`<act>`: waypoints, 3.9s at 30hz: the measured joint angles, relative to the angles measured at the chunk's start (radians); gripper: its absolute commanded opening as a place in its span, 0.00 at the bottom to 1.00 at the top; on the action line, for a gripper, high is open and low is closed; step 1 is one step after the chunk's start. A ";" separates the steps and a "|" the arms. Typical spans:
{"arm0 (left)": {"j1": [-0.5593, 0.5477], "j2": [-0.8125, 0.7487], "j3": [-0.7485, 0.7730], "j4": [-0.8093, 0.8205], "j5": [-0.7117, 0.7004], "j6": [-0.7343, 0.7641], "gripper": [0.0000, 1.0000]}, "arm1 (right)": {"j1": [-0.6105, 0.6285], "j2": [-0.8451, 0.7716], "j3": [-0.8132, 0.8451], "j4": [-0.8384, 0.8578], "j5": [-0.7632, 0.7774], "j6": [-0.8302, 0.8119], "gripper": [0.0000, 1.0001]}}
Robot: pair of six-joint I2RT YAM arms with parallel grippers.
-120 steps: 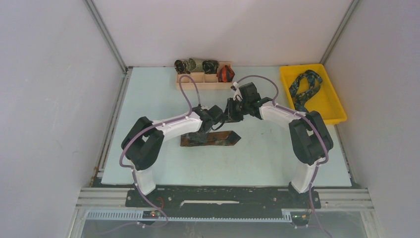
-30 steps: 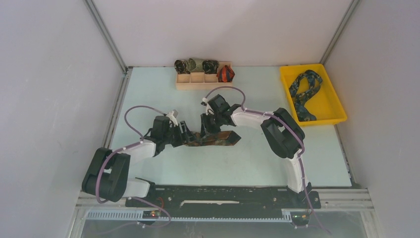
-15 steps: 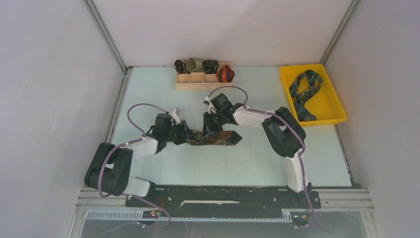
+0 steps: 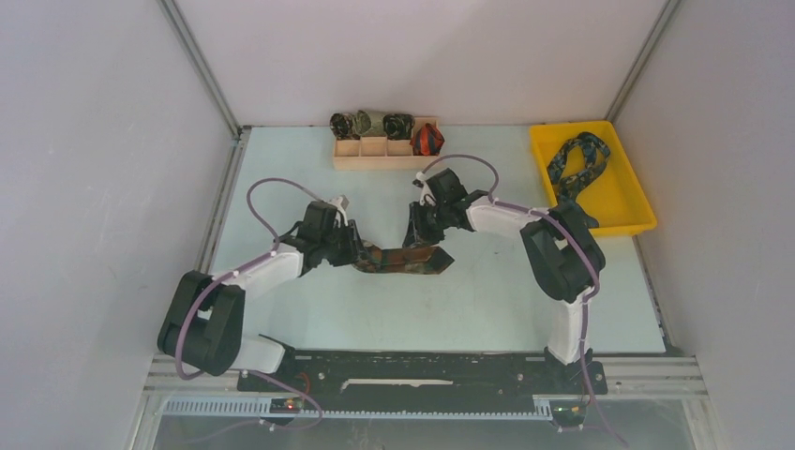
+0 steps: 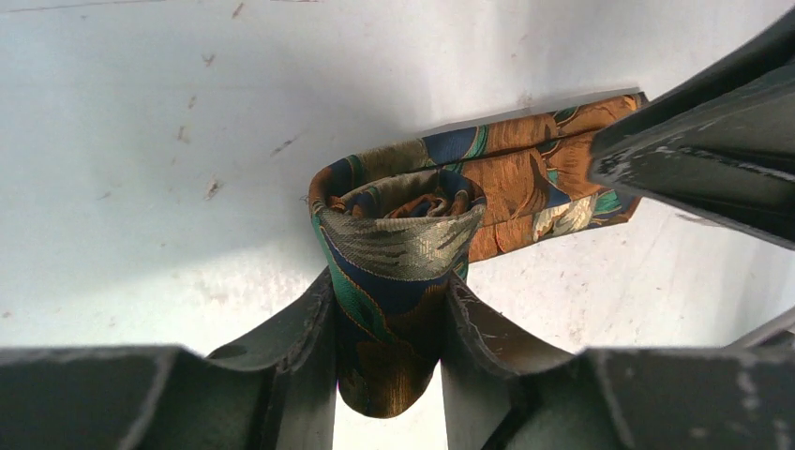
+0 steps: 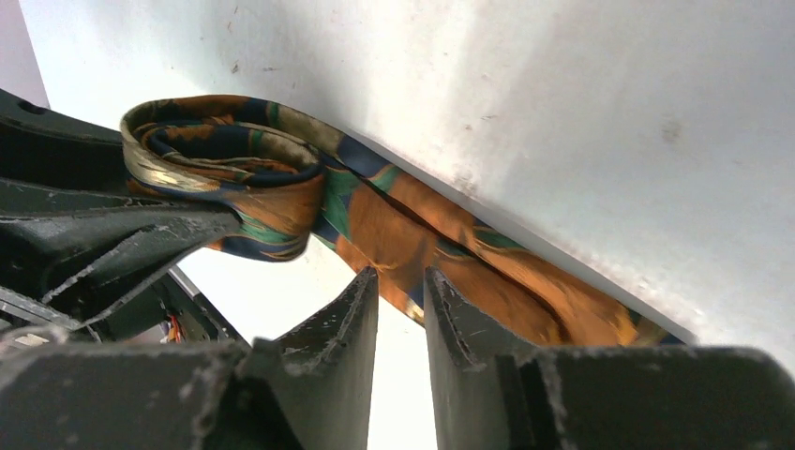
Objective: Roll the ties
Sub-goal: Roll the tie at the center of the board.
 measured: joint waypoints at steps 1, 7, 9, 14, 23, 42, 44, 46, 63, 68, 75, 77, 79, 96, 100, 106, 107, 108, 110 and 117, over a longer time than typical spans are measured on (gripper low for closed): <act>-0.004 -0.001 0.014 -0.024 -0.016 0.005 0.31 | -0.007 -0.009 -0.009 0.005 0.000 0.000 0.28; -0.032 -0.001 0.098 -0.168 -0.120 0.045 0.30 | -0.040 -0.035 -0.052 0.020 -0.001 0.000 0.29; -0.045 0.002 0.127 -0.211 -0.159 0.055 0.30 | -0.045 -0.035 -0.056 0.019 -0.002 0.000 0.29; -0.082 0.029 0.211 -0.320 -0.280 0.082 0.30 | -0.048 -0.040 -0.059 0.025 -0.009 0.000 0.29; -0.160 0.127 0.351 -0.501 -0.508 0.110 0.30 | -0.055 -0.042 -0.069 0.027 -0.017 0.000 0.29; -0.310 0.370 0.547 -0.733 -0.890 0.089 0.30 | -0.078 -0.076 -0.111 0.042 0.008 0.011 0.28; -0.328 0.399 0.566 -0.753 -0.914 0.082 0.30 | -0.087 -0.087 -0.123 0.047 0.014 0.017 0.28; -0.345 0.430 0.588 -0.770 -0.936 0.074 0.30 | -0.097 -0.097 -0.135 0.056 0.022 0.023 0.28; -0.436 0.589 0.727 -0.863 -0.981 0.009 0.57 | -0.150 -0.122 -0.183 0.085 0.053 0.079 0.27; -0.449 0.600 0.760 -0.863 -0.951 -0.009 0.61 | -0.150 -0.122 -0.183 0.085 0.053 0.084 0.27; -0.460 0.600 0.791 -0.861 -0.887 -0.017 0.63 | -0.150 -0.122 -0.183 0.090 0.053 0.087 0.27; -0.461 0.600 0.791 -0.859 -0.872 -0.016 0.64 | -0.150 -0.122 -0.183 0.092 0.053 0.087 0.27; -0.462 0.594 0.789 -0.844 -0.840 -0.016 0.64 | -0.150 -0.122 -0.183 0.092 0.053 0.087 0.27; -0.462 0.409 0.698 -0.724 -0.768 -0.008 0.75 | -0.128 -0.138 -0.204 0.160 0.049 0.088 0.20; -0.462 0.298 0.653 -0.707 -0.785 -0.007 0.76 | -0.094 -0.169 -0.222 0.192 0.049 0.087 0.24; -0.436 0.071 0.499 -0.610 -0.778 0.011 0.76 | -0.053 -0.203 -0.223 0.244 0.049 0.086 0.32; -0.426 0.037 0.470 -0.592 -0.769 0.015 0.76 | -0.050 -0.205 -0.223 0.249 0.048 0.086 0.34; -0.411 0.002 0.437 -0.569 -0.758 0.019 0.76 | -0.047 -0.207 -0.223 0.254 0.048 0.085 0.35; -0.370 -0.065 0.367 -0.521 -0.732 0.024 0.75 | -0.039 -0.209 -0.223 0.265 0.048 0.082 0.40; -0.217 -0.278 0.096 -0.310 -0.676 0.037 0.80 | -0.002 -0.211 -0.222 0.285 0.045 0.079 0.42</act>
